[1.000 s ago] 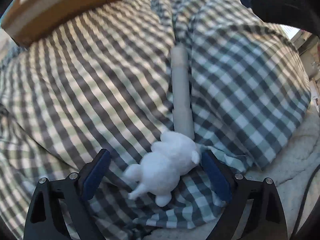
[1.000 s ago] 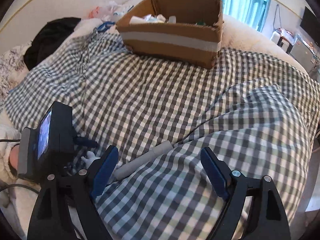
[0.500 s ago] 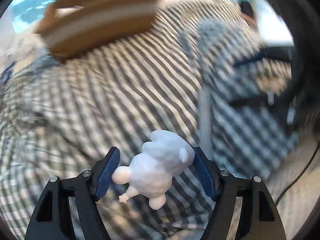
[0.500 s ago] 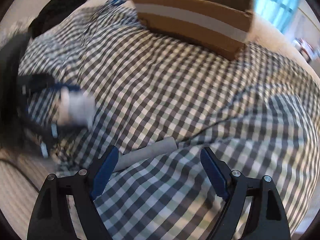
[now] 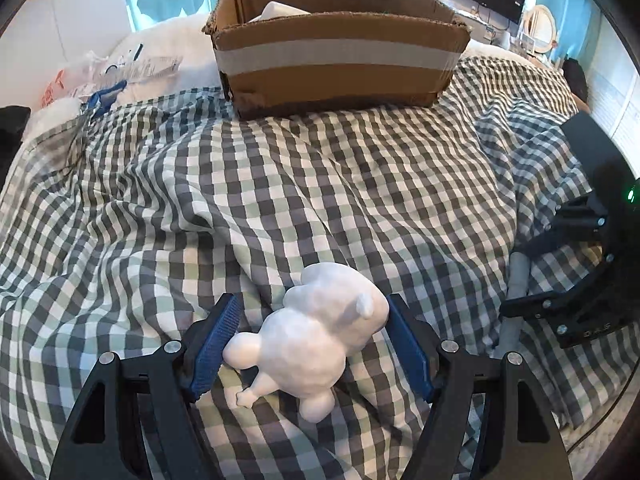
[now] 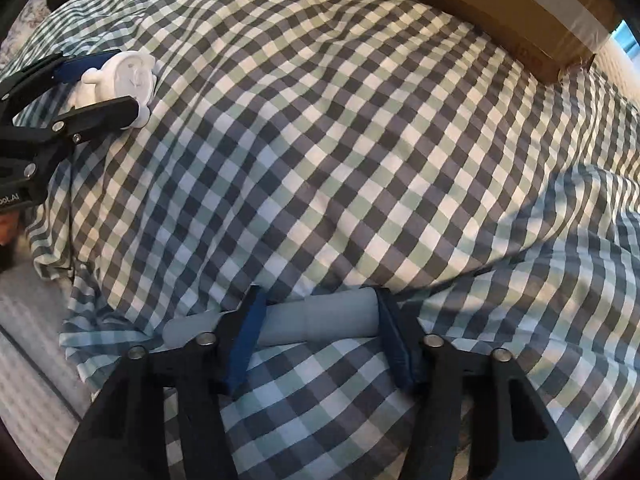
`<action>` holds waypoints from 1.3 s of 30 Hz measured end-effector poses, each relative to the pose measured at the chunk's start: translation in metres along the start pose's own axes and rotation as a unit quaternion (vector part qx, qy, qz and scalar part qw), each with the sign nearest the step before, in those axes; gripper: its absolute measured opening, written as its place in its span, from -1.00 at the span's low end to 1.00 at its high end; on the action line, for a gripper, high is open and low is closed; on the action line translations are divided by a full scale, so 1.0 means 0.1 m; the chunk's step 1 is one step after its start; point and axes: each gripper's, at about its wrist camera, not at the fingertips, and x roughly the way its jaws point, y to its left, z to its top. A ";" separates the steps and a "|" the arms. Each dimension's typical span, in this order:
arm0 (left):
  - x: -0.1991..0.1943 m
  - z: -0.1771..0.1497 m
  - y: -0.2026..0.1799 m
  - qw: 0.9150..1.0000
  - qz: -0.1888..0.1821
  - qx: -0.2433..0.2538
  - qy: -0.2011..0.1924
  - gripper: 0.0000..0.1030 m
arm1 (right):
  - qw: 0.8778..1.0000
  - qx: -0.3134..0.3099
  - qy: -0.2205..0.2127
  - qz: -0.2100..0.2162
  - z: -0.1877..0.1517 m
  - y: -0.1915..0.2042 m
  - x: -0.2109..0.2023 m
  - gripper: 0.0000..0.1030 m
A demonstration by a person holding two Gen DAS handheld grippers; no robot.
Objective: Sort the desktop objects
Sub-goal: 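Grasp the grey foam tube with the right tool while the left tool lifts the figurine, then carry the figurine and foam tube over the cardboard box and release both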
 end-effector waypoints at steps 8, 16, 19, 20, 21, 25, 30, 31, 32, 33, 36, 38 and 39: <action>0.03 -0.01 0.00 1.000 -0.009 -0.003 -0.003 0.46 | 0.999 0.012 -0.028 -0.024 -0.06 0.01 -0.21 -0.32; -0.04 0.01 0.02 1.000 -0.010 -0.011 -0.012 0.46 | 0.995 0.006 -0.089 -0.040 -0.07 0.08 -0.75 -0.32; -0.10 0.04 0.05 1.000 -0.007 -0.016 -0.019 0.46 | 0.990 0.004 -0.127 -0.054 -0.06 0.15 -1.03 -0.32; -0.11 0.05 0.06 1.000 -0.007 -0.018 -0.020 0.46 | 0.989 0.003 -0.139 -0.056 -0.05 0.15 -1.12 -0.32; -0.13 0.06 0.08 1.000 -0.006 -0.020 -0.022 0.46 | 0.985 0.007 -0.160 -0.063 -0.04 0.13 -1.25 -0.32; -0.21 0.13 0.10 0.999 0.000 -0.020 -0.034 0.46 | 0.976 0.009 -0.199 -0.087 0.07 0.10 -1.53 -0.32; -0.33 0.34 0.09 0.999 0.011 -0.007 -0.053 0.46 | 0.967 0.000 -0.232 -0.110 0.19 0.10 -1.77 -0.32; -0.37 0.42 0.10 0.998 0.017 -0.007 -0.061 0.46 | 0.965 -0.003 -0.234 -0.114 0.22 0.10 -1.81 -0.32; -0.39 0.47 0.10 0.998 0.017 -0.008 -0.066 0.46 | 0.964 -0.004 -0.239 -0.117 0.20 0.07 -1.87 -0.32; -0.41 0.54 0.12 0.997 0.015 -0.007 -0.070 0.46 | 0.964 -0.006 -0.240 -0.118 0.22 0.07 -1.89 -0.32; -0.51 0.77 0.15 0.996 0.011 -0.011 -0.092 0.46 | 0.962 0.004 -0.245 -0.122 0.31 0.01 -1.91 -0.32; -0.57 0.93 0.17 0.994 0.012 -0.012 -0.104 0.46 | 0.960 0.012 -0.252 -0.122 0.36 -0.03 -1.96 -0.32; -0.59 1.01 0.17 0.994 0.013 -0.012 -0.108 0.46 | 0.959 0.014 -0.255 -0.121 0.39 -0.05 -1.98 -0.32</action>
